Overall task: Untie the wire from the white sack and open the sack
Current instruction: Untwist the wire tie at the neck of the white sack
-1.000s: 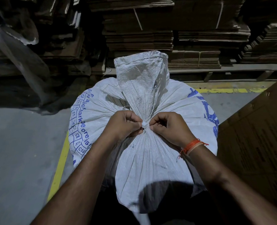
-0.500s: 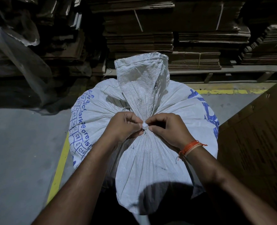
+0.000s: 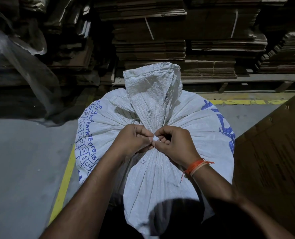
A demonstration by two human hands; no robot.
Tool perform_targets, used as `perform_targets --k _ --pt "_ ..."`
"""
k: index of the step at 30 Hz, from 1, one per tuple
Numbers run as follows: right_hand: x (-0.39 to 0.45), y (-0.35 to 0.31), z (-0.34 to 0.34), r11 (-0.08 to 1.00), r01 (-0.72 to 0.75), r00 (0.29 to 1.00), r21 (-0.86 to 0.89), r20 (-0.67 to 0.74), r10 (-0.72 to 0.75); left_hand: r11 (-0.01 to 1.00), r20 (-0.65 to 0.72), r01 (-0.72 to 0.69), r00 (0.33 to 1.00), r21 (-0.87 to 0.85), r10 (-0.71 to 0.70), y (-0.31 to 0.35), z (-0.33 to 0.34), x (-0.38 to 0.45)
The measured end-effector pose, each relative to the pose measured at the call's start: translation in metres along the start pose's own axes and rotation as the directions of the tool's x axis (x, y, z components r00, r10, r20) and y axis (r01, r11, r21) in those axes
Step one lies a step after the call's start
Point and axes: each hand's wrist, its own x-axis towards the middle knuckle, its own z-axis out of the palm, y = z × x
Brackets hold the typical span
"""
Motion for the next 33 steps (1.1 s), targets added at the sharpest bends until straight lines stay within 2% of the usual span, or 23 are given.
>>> perform_targets --k 4,7,8,11,19,24,29,33 --pt "0.000 -0.002 -0.002 1.000 -0.009 1.000 0.018 0.008 0.009 0.999 -0.010 0.037 0.999 0.034 -0.036 0.008 -0.009 -0.003" --pt "0.000 0.000 -0.001 0.999 -0.026 1.000 0.038 0.002 0.026 0.993 -0.166 0.048 0.984 -0.107 -0.066 0.009 -0.017 -0.004" --pt "0.000 0.000 -0.001 0.999 -0.027 1.000 0.044 0.002 0.027 0.995 -0.239 0.020 0.970 -0.093 -0.042 0.006 -0.020 -0.002" --pt "0.000 0.001 -0.001 0.997 -0.043 0.999 0.069 0.004 0.042 0.992 -0.384 0.017 0.923 0.127 0.034 -0.007 -0.022 0.005" --pt "-0.003 -0.002 -0.003 0.994 -0.011 1.000 0.105 0.028 0.008 0.994 -0.359 -0.012 0.932 0.112 0.051 -0.008 -0.001 -0.001" --pt "-0.003 -0.002 -0.004 0.996 -0.005 0.999 0.087 0.034 0.002 0.985 -0.410 -0.021 0.908 0.172 0.091 -0.003 0.008 -0.006" --pt "-0.003 -0.002 -0.006 0.992 -0.022 0.999 0.123 0.035 0.018 0.992 -0.446 0.034 0.894 0.122 0.025 0.000 -0.001 -0.004" --pt "-0.003 0.001 -0.009 0.994 -0.021 0.998 0.110 0.064 0.014 0.995 -0.398 0.064 0.917 0.077 -0.028 0.000 -0.006 -0.004"
